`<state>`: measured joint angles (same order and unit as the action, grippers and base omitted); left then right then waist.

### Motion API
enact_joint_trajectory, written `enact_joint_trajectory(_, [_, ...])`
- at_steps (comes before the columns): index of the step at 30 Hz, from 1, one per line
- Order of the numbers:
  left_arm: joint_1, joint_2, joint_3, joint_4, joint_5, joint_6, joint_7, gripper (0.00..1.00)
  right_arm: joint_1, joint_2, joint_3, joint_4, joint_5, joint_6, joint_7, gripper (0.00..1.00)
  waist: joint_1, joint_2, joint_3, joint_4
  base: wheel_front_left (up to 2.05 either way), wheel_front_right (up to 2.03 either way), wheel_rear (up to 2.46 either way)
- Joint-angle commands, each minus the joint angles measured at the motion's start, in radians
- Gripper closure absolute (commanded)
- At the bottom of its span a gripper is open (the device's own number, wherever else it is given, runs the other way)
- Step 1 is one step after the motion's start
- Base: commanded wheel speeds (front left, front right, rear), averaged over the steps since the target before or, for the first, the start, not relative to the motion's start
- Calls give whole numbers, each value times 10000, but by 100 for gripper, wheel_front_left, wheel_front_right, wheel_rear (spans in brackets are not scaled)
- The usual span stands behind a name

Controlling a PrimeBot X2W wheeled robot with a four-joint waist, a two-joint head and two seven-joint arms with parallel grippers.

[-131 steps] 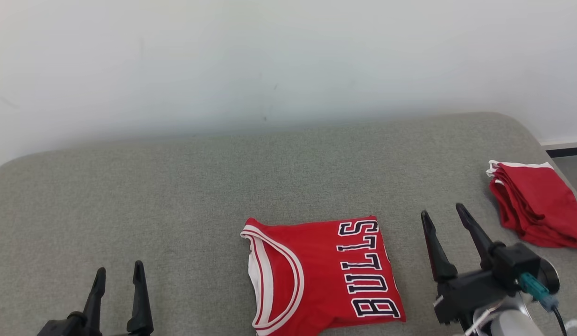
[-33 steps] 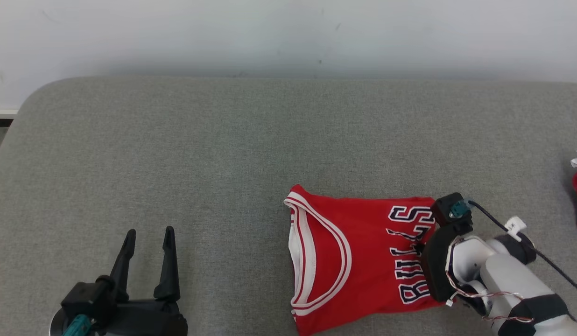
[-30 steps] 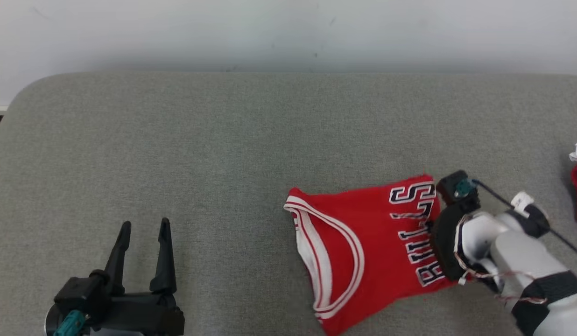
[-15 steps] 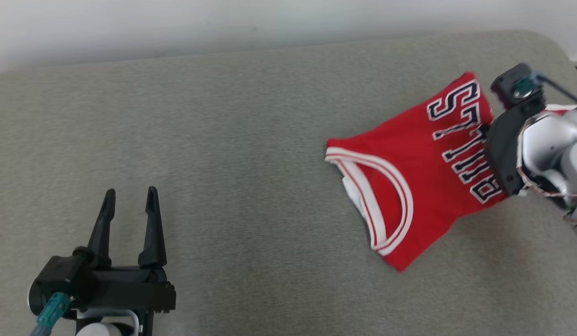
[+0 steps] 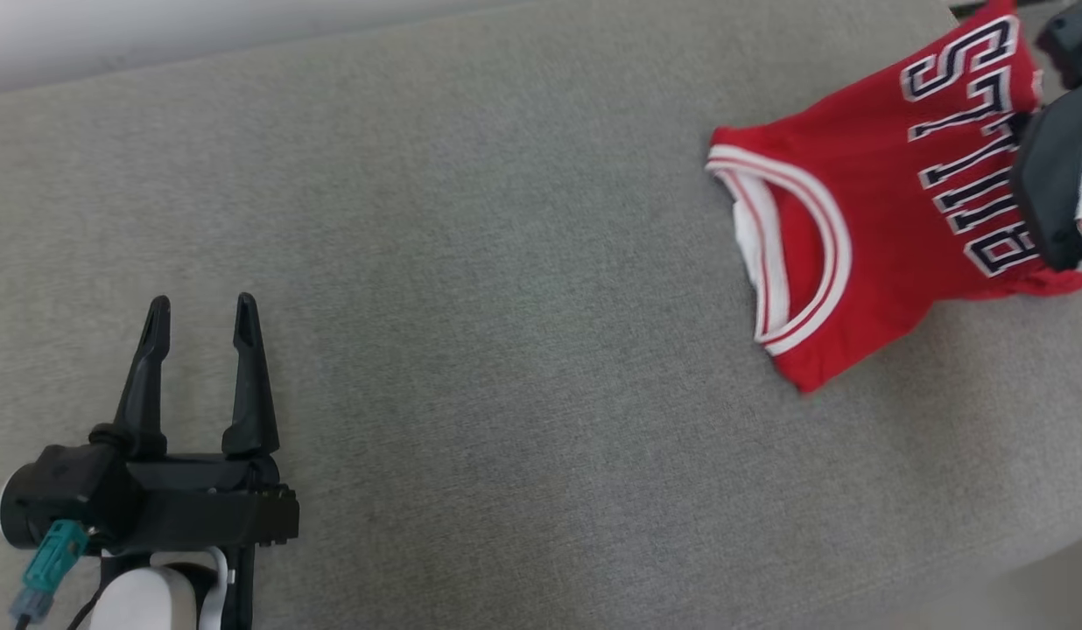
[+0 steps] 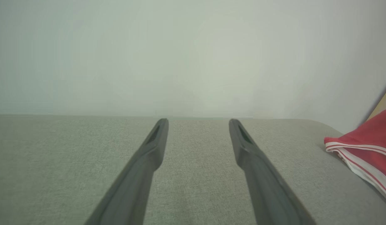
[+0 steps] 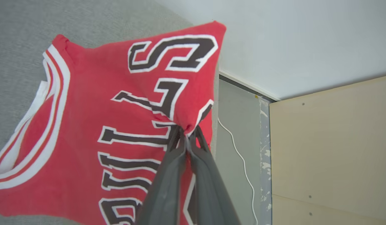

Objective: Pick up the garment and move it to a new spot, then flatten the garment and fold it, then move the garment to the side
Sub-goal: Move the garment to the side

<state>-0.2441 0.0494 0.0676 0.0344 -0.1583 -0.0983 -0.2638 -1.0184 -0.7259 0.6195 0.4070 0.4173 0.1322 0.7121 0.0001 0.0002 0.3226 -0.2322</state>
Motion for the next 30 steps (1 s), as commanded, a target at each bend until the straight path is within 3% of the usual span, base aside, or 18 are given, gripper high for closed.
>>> enact_joint_trajectory(1, [-182, 22, 53, -73, 136, -64, 0, 0, -142, -169, -81, 113, -274, -37, -108, 100, -1, -2, 473, -406, 0, 0, 0])
enact_joint_trajectory(10, [-412, 19, 65, -192, 322, -231, 1, 0, -277, -526, -959, 1008, -1476, -37, -725, 100, -1, -2, 900, -336, 0, 0, 0])
enact_joint_trajectory(19, [-565, 152, 20, -227, 470, -306, 1, 0, 237, 446, -3850, 2285, -3297, -37, -1013, 100, -1, -2, 1210, -118, 0, 0, 0])
enact_joint_trajectory(26, [-483, 282, 44, -173, 500, -299, 1, 0, 855, 1302, -5684, 2245, -5051, -37, -1017, 100, -1, -2, 1186, -127, 0, 0, 0])
enact_joint_trajectory(27, [-488, 288, 32, -168, 509, -300, 1, 0, 928, 1419, -5880, 2198, -5253, -37, -1051, 78, -1, -2, 1181, -128, 0, 0, 0])
enact_joint_trajectory(28, [-501, 294, 14, -158, 523, -303, 1, 0, 1007, 1537, -6078, 2140, -5440, -37, -1091, 19, -1, -2, 1172, -127, 0, 0, 0])
enact_joint_trajectory(29, [-511, 298, -1, -149, 534, -304, 1, 0, 1075, 1640, -6246, 2087, -5590, -37, -1178, 0, -1, -2, 1157, -126, 0, 0, 0])
enact_joint_trajectory(30, [-516, 305, -13, -136, 538, -305, 1, 0, 1143, 1722, -6385, 2088, -5719, -37, -1263, 0, -1, -2, 1139, -126, 0, 0, 0])
